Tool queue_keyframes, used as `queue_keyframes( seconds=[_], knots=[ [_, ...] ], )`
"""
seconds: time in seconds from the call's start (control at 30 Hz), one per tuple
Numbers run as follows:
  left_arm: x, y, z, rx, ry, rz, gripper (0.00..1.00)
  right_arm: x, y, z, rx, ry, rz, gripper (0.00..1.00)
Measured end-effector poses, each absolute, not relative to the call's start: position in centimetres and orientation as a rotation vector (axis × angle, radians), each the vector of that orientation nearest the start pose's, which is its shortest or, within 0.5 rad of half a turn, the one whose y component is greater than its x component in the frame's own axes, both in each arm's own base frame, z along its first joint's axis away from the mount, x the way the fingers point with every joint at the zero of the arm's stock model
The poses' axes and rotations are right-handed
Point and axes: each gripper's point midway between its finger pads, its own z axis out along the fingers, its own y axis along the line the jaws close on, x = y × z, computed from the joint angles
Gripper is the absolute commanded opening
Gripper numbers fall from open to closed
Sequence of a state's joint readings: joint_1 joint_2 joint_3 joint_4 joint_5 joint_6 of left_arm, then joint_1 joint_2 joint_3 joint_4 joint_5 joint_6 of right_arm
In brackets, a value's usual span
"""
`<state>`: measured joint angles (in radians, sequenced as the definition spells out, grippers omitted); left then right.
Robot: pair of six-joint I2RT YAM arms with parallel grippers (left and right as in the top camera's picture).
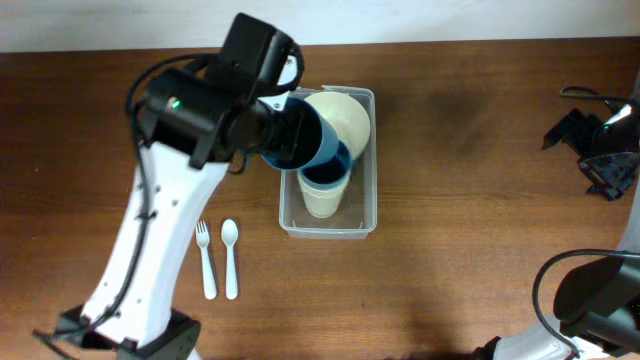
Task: Pack container
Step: 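Lower the blue cup into the nested cups and release, then move the left gripper to the white fork and grasp it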
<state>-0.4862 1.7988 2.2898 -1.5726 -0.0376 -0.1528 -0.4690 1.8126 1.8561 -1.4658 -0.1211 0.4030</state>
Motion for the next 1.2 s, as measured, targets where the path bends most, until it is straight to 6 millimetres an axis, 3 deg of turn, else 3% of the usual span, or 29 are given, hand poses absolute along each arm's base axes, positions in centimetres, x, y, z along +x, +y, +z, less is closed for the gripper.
queue_keyframes(
  seconds=[0.17,0.43,0.7,0.83,0.93,1.07,1.2],
  knots=[
    [34.6,-17.6,30.5,0.439,2.679,-0.139,0.05,33.2,-14.5,19.8,1.248,2.711,0.174,0.99],
    [34.4,-17.4,30.3,0.448,2.694,-0.127,0.42,33.2,-14.5,19.8,1.248,2.711,0.174,0.99],
    [34.4,-16.9,30.3,0.444,2.694,-0.092,0.49,33.2,-14.5,19.8,1.248,2.711,0.174,0.99],
    [34.6,-13.7,30.3,0.343,2.701,0.142,0.63,33.2,-14.5,19.8,1.248,2.711,0.174,0.99],
    [34.7,-10.9,31.3,0.22,2.665,0.282,0.63,33.2,-14.5,19.8,1.248,2.711,0.174,0.99],
    [34.1,-7.8,33.4,0.069,2.624,0.258,0.63,33.2,-14.5,19.8,1.249,2.711,0.174,0.99],
    [32.0,-4.0,34.8,-0.092,2.602,0.22,0.66,33.2,-14.5,19.8,1.249,2.711,0.174,0.99]
  ],
)
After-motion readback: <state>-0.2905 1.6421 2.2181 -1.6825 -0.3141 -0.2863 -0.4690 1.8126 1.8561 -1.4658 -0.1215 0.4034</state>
